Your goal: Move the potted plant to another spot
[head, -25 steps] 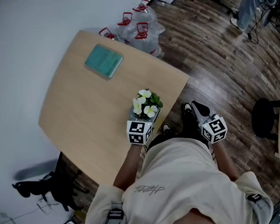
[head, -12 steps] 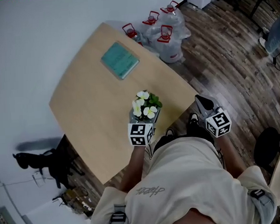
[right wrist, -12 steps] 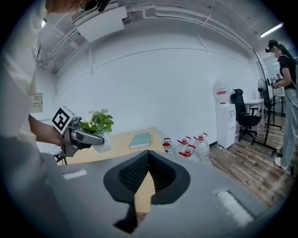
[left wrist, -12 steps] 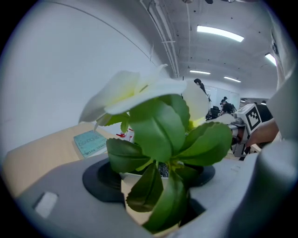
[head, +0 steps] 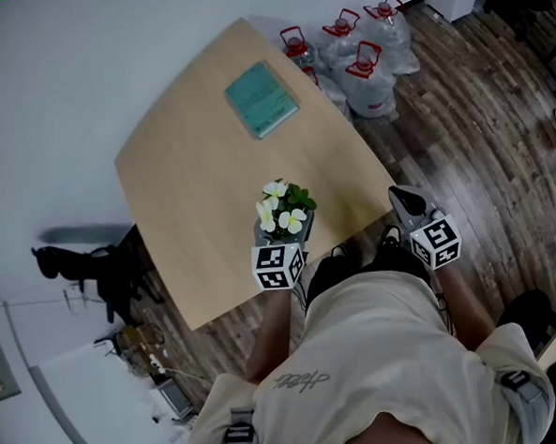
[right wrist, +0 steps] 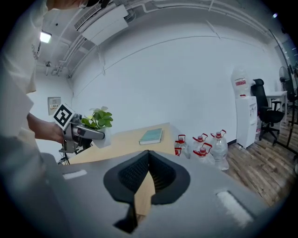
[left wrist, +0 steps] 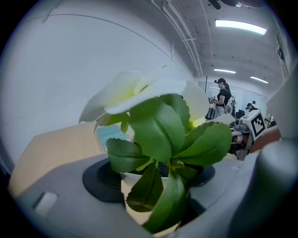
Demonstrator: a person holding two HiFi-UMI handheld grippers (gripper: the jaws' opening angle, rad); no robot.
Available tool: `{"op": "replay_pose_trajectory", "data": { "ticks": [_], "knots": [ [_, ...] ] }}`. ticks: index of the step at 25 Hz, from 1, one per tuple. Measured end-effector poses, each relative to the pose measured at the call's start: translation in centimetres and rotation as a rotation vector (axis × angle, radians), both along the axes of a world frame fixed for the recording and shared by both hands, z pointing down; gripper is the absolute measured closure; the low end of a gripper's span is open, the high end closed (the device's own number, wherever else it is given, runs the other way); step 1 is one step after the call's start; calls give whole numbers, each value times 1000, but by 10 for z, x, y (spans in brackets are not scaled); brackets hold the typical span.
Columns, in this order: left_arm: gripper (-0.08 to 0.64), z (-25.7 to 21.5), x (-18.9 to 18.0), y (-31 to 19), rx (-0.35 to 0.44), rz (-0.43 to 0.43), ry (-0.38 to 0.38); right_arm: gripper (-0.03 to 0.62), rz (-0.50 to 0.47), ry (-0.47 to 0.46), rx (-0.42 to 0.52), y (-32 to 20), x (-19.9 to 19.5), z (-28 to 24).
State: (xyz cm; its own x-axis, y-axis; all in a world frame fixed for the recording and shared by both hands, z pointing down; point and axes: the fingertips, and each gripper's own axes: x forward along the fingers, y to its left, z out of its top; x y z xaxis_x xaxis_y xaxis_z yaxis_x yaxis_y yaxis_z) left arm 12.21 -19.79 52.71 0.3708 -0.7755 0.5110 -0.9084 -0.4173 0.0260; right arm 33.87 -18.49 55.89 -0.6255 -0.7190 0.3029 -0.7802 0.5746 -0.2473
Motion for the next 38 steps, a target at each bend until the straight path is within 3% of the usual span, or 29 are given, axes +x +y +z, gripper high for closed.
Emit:
{"op": "replay_pose_trajectory", "data": {
  "ticks": [9, 14, 24, 31, 38],
  "knots": [
    [195, -2, -11, 12, 7, -57, 5, 589, -87, 31, -22, -18, -11, 17],
    [195, 11, -28, 14, -3, -53, 24, 589, -97, 49, 17, -23, -36, -8],
    [195, 22, -28, -9, 36, 42, 82, 589, -62, 130, 33, -26, -69, -20],
    [195, 22, -36, -21, 41, 51, 102, 591, -36, 154, 16, -29, -88, -19],
    [195, 30, -30, -31, 13, 53, 100, 589, -78, 146, 34, -34, -106, -24]
  ]
}}
